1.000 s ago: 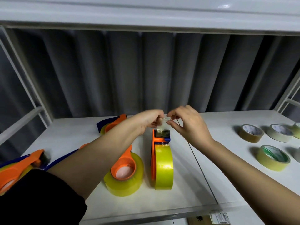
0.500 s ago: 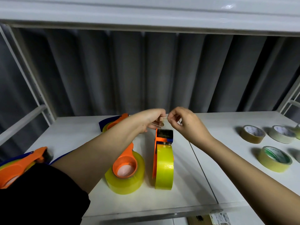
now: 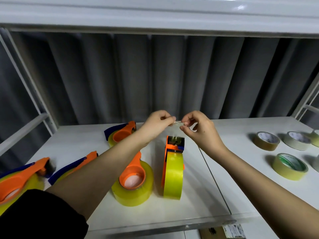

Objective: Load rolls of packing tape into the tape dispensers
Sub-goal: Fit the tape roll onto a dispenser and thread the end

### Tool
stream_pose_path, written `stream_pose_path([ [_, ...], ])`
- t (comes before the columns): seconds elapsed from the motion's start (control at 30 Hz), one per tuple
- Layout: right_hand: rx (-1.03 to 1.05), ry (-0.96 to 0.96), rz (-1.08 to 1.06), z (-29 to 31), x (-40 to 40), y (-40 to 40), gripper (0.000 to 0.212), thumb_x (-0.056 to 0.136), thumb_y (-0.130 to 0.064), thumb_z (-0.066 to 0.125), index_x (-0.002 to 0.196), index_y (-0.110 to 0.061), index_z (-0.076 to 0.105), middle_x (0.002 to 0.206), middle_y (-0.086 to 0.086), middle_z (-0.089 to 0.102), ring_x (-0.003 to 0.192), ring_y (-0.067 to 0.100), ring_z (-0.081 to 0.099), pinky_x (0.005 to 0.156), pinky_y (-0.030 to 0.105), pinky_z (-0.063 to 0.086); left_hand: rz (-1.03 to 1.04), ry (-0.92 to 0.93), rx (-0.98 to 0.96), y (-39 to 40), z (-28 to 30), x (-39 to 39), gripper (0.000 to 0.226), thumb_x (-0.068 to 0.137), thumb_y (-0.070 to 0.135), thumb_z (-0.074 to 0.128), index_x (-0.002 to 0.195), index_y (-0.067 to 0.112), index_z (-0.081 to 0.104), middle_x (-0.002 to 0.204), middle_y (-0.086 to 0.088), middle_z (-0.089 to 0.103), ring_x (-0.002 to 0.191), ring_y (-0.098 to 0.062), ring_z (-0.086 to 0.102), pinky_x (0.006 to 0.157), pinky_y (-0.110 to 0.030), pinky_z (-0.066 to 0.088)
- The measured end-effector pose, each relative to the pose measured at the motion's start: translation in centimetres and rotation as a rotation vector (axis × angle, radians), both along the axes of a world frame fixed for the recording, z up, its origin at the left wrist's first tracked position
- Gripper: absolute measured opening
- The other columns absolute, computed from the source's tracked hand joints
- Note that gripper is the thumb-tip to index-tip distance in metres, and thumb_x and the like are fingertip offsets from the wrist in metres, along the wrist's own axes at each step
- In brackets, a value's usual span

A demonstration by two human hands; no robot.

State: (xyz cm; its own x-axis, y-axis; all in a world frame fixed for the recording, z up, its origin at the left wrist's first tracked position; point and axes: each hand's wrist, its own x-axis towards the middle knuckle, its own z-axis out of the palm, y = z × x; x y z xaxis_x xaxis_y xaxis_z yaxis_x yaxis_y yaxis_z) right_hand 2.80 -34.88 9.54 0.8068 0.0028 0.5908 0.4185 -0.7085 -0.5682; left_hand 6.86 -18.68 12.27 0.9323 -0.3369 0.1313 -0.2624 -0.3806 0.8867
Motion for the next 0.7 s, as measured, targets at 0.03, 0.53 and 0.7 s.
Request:
stream_pose_path([
  [0.03, 0.003, -0.001, 0.003, 0.0, 0.0, 0.0, 0.016, 0.083, -0.012, 0.07, 0.089, -0.021, 0.057, 0.086, -0.011, 0.055, 0.084, 0.001, 0.054, 0.065, 0.009, 0.042, -0.007, 0.01, -0.002, 0.0, 0.1, 0.0, 0.021, 0.093, 0.025, 0.057, 0.095, 0.005, 0.064, 0.09, -0.004, 0.066, 0.096, -0.018, 0.062, 0.087, -0.028, 0.044],
  [0.53, -0.456, -0.22, -0.029, 0.3, -0.3, -0.3, 0.016, 0.086, -0.02, 0.069, 0.1, -0.015, 0.063, 0.088, -0.001, 0.061, 0.081, 0.015, 0.056, 0.066, 0.029, 0.047, -0.057, 0.411, 0.193, -0.6, 2.5, 0.0, 0.024, 0.09, 0.02, 0.046, 0.066, 0.018, 0.049, 0.085, 0.002, 0.057, 0.071, -0.003, 0.054, 0.049, -0.014, 0.038],
  [0.7, -0.111, 0.08, 0.091, 0.7, -0.3, 0.0, 0.013, 0.091, -0.019, 0.064, 0.102, -0.021, 0.058, 0.086, -0.007, 0.059, 0.08, 0.005, 0.056, 0.07, 0.019, 0.047, -0.061, 0.421, 0.241, -0.9, 2.6, 0.3, 0.028, 0.088, 0.021, 0.042, 0.061, 0.017, 0.044, 0.085, 0.002, 0.057, 0.075, -0.004, 0.053, 0.062, -0.02, 0.032],
])
